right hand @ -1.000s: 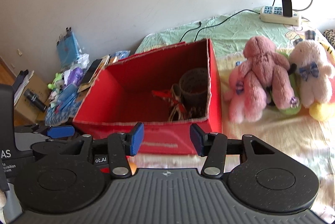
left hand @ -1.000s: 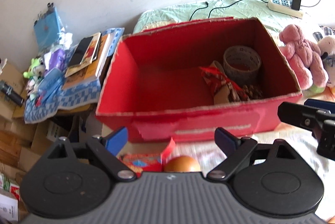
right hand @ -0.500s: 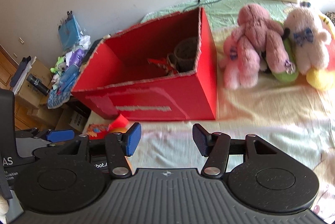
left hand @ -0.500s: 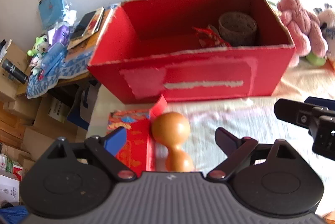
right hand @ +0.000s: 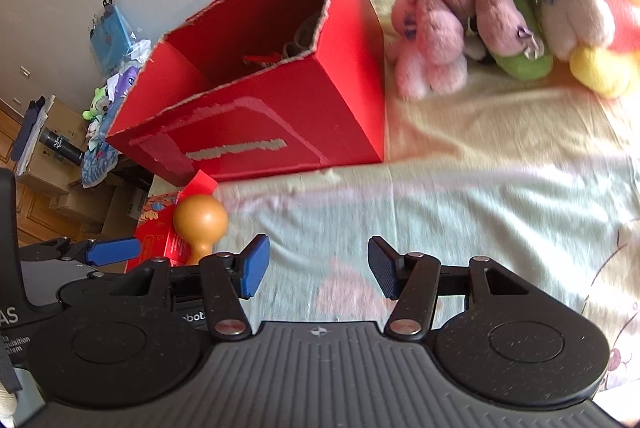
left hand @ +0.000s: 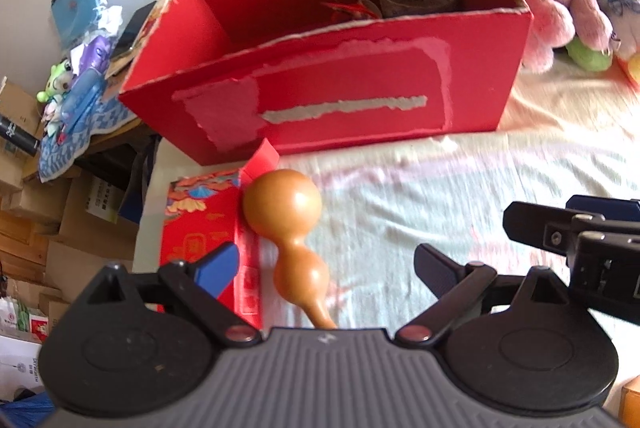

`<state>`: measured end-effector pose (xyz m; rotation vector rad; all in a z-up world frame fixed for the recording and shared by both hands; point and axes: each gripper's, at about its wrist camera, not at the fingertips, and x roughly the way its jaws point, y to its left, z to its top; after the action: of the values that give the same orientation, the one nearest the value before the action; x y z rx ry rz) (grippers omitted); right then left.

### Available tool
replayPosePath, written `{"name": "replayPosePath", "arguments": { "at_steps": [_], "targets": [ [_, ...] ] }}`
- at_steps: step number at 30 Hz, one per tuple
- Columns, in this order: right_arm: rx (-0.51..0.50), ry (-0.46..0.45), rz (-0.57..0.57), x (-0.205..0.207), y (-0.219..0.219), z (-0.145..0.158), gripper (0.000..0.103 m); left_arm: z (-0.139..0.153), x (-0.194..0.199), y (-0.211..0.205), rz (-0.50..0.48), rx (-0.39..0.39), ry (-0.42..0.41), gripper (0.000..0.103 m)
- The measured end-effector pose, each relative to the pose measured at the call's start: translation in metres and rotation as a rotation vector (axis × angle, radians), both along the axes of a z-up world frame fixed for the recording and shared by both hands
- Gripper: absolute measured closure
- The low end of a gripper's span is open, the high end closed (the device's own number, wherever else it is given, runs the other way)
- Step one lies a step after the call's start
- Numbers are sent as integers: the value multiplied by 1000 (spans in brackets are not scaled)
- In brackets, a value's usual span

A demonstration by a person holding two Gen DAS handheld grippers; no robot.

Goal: Organize objects
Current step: 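Move the right gripper out of the box toward the orange gourd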

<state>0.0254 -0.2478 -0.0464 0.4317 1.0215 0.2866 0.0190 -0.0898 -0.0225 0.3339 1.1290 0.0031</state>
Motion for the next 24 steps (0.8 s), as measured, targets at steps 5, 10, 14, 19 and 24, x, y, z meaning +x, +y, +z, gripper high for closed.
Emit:
{"name": "replayPosePath", "arguments": {
  "at_steps": [5, 10, 14, 19, 24],
  "targets": [
    [4, 18, -3, -1, -7, -5, 46, -5, -1, -6, -7, -4, 16, 7],
    [8, 33, -8, -2, -13, -9, 46, -10, -2, -9, -7, -11, 29, 7],
    [13, 39, 2, -2, -14, -12, 46, -13, -7, -9, -8, -28, 43, 7],
    [37, 48, 18, -3, -13, -16, 47, -17, -18, -4, -11, -49, 51, 7],
    [88, 60, 41, -1, -7, -22, 51, -15, -28, 11, 7, -100, 40, 7]
  ]
}}
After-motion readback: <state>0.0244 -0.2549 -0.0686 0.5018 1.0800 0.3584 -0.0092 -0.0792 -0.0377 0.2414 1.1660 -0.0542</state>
